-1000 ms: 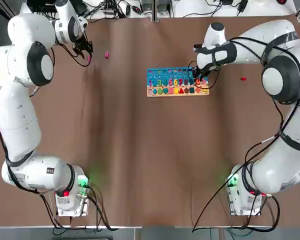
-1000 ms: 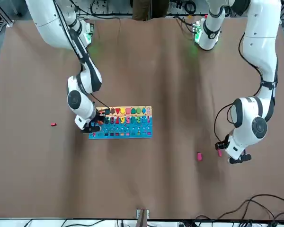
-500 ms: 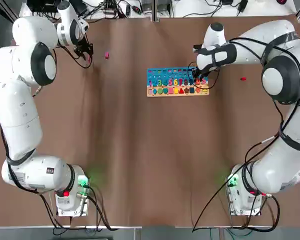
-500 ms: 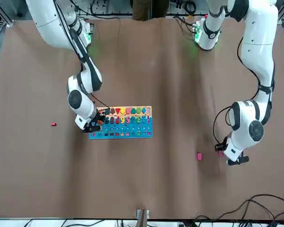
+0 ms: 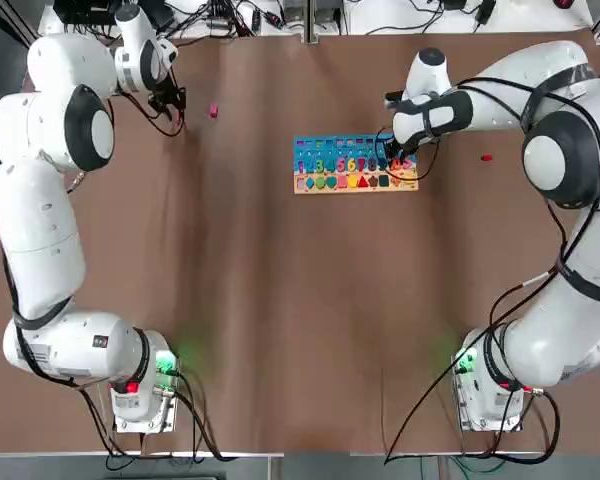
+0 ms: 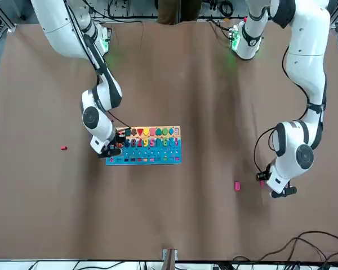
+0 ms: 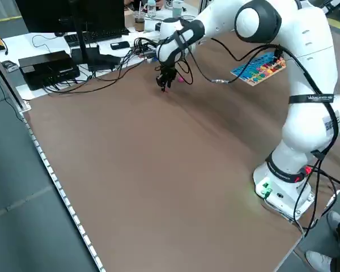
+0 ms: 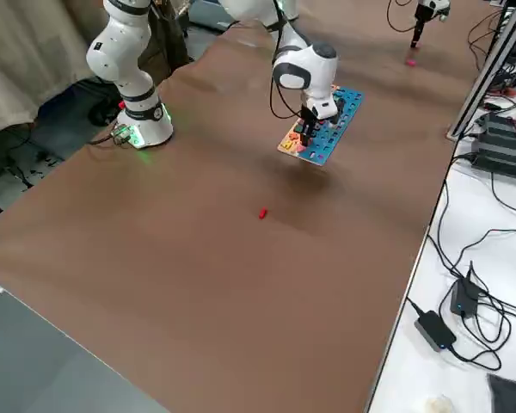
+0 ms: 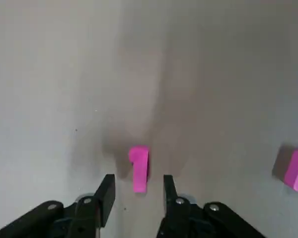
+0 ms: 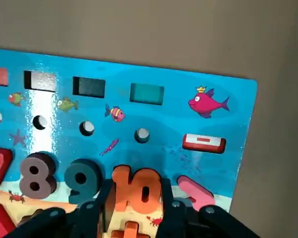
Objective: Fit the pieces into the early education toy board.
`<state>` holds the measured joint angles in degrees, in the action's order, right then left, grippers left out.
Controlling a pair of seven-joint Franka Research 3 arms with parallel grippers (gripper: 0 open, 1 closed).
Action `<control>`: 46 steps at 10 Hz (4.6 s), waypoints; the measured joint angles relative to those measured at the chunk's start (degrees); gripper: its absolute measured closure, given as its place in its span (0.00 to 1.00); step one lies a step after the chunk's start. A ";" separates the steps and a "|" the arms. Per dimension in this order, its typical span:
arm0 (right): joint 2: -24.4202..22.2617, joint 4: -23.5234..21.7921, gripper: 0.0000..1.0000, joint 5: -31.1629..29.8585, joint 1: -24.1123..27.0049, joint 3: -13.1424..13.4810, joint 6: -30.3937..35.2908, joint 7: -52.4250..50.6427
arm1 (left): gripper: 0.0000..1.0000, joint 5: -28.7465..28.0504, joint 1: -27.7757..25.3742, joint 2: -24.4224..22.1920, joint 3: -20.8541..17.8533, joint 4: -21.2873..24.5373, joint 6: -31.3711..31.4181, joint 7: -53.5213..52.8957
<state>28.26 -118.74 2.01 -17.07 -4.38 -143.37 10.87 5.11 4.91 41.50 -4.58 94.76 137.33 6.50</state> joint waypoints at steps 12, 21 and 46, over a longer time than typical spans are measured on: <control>0.41 0.07 0.52 0.03 0.08 -0.04 -0.13 -0.04 | 0.71 0.00 0.28 0.80 0.00 -0.02 0.05 0.01; 0.45 0.81 0.49 1.12 0.11 -0.05 1.28 0.00 | 0.73 0.00 0.26 0.79 -0.05 -0.15 0.05 0.01; -13.99 -1.43 0.21 1.13 22.90 7.58 12.23 -13.71 | 0.86 -5.29 30.39 -17.52 8.16 8.78 -5.34 30.75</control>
<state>14.27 -120.18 3.14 5.83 3.20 -131.14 -2.84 -0.18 35.31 23.98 3.59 103.54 131.99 37.25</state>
